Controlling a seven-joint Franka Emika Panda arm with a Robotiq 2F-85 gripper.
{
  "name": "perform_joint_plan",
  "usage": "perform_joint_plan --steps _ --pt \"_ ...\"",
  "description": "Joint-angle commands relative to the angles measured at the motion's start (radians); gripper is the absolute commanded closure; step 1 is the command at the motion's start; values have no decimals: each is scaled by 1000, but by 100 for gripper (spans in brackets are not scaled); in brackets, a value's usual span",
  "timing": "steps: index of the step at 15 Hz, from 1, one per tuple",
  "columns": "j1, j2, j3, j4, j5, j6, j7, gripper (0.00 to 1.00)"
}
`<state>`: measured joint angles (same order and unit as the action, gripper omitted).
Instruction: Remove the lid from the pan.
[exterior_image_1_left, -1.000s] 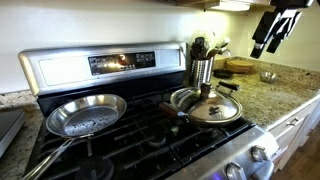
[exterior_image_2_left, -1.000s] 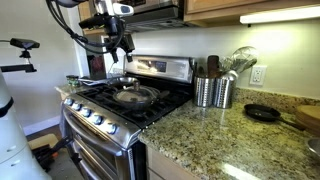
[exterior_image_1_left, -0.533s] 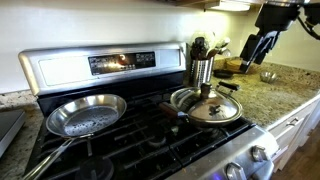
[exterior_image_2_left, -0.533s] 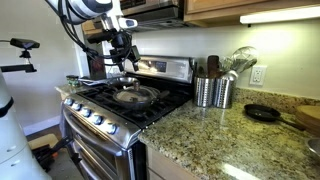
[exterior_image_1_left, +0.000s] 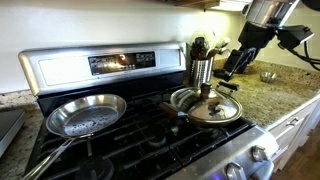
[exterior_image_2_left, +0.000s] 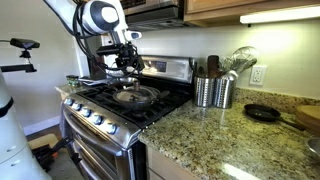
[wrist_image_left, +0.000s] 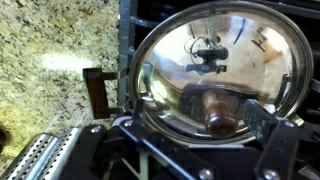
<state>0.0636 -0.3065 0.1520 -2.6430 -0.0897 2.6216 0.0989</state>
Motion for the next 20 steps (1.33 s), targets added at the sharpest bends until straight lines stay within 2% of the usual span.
perform_joint_plan --steps 1,6,13,15,18,20 --pt "-1 76 -1 13 -12 92 8 0" --pt "0 159 12 33 -46 172 19 0" --pt "8 229 15 68 -85 219 23 0" --pt "8 244 13 80 -101 224 25 9" --pt "9 266 10 98 -126 227 30 13" --pt "13 283 8 110 -138 229 28 11"
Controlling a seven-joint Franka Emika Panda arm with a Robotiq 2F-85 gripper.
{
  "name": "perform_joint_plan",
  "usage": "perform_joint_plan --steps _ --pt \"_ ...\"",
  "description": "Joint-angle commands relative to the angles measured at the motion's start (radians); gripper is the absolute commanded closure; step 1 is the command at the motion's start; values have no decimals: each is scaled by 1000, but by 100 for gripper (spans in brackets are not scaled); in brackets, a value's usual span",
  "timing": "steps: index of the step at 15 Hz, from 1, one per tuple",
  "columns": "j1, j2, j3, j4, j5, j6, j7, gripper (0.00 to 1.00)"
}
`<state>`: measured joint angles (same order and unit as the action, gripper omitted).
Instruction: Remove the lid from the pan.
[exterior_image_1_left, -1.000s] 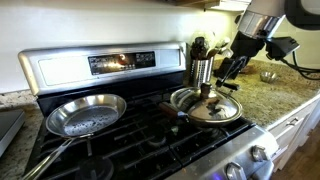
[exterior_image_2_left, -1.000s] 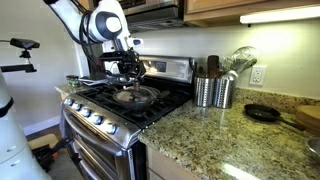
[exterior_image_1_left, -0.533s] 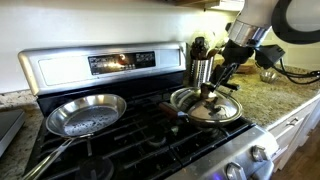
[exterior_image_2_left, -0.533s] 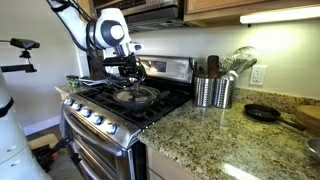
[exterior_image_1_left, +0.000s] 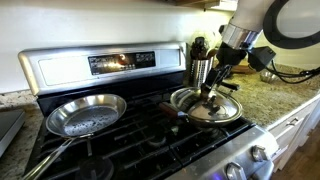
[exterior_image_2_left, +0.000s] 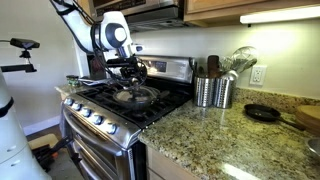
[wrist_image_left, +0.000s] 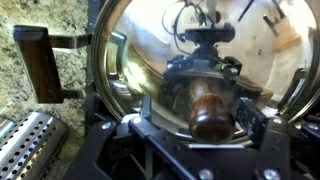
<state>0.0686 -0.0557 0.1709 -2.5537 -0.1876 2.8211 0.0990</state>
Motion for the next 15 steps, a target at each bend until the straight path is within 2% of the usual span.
perform_joint_plan --steps 1,3,5,7,8,9,15 --pt "10 39 -11 26 -44 30 27 6" --pt "0 54 4 37 -58 34 33 0" --pt "3 68 7 48 -68 34 34 0" --pt "3 79 10 57 -83 33 36 8" --pt "4 82 11 61 -85 31 35 28" --pt "4 85 11 62 -88 32 34 29" --pt "2 75 12 57 -108 30 34 69"
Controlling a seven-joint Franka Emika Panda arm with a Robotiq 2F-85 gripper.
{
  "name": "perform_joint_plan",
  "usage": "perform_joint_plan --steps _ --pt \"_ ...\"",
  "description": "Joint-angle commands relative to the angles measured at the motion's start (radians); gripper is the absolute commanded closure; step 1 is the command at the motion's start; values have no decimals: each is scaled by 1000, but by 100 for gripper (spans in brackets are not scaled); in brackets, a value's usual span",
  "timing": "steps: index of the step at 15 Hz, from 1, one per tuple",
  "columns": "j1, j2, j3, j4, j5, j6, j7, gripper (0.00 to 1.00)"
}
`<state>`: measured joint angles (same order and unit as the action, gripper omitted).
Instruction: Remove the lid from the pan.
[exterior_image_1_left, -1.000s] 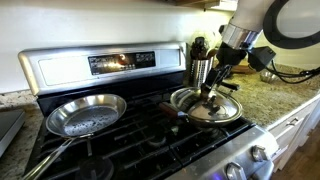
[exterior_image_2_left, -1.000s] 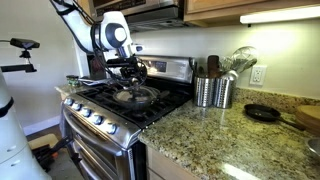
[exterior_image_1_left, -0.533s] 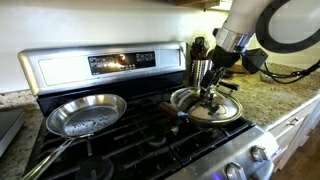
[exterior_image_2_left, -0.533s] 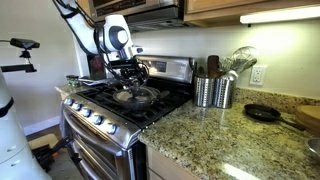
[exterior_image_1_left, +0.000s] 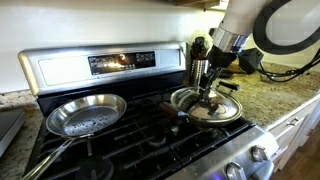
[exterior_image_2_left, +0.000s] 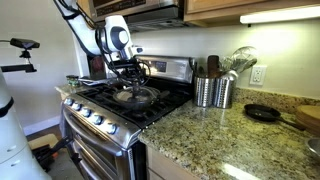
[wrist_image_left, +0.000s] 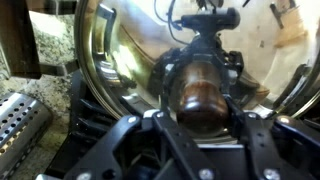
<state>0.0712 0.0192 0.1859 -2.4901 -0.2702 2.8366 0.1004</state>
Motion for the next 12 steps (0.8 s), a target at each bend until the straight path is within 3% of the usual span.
perform_joint_plan --steps 1,2,6,7,12 --pt "1 -10 -1 -10 -26 0 44 75" --pt "2 -19 3 -14 -15 -16 49 79" --pt "4 -48 5 -25 -8 -38 66 79" --pt "29 -62 -16 -23 29 -56 44 79" --pt "23 -138 -24 -12 111 -146 8 79"
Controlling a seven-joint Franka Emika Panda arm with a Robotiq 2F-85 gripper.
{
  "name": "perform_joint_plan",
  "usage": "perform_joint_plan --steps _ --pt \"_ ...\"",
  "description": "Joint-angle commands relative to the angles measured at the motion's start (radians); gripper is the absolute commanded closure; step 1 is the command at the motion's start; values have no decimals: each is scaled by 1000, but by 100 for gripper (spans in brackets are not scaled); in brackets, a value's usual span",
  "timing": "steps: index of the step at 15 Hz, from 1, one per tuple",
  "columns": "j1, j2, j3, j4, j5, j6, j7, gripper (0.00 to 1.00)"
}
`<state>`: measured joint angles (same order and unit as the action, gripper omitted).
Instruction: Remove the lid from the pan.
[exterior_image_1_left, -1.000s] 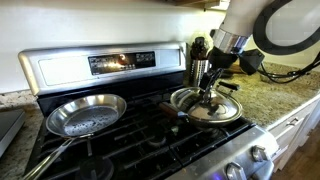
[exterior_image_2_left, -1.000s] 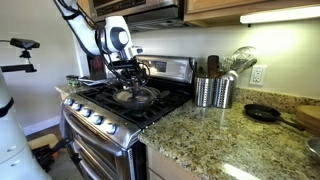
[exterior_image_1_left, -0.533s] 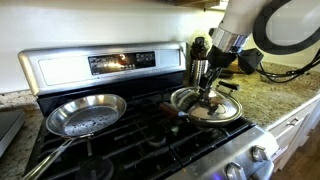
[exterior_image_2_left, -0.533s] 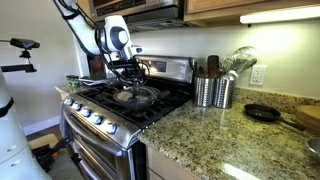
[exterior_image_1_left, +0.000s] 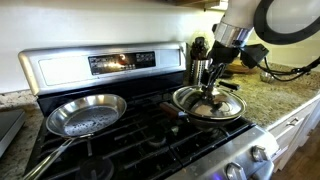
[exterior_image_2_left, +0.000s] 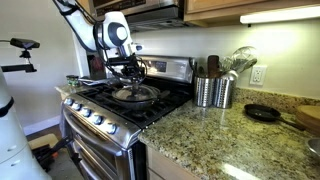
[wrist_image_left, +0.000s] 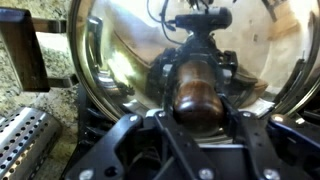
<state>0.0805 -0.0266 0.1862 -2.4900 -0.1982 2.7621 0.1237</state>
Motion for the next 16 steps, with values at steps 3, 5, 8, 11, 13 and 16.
perform_joint_plan --steps 3,5,8,11,13,16 --pt "-8 -142 -45 -7 26 -103 1 79" --pt "-30 -170 -60 -5 -2 -111 19 79" --pt "-80 -194 -85 1 -45 -110 48 79" --pt "-146 -199 -117 5 -76 -104 76 79" --pt "-186 -192 -143 7 -84 -100 90 79" --pt "-244 -175 -178 15 -113 -100 121 79"
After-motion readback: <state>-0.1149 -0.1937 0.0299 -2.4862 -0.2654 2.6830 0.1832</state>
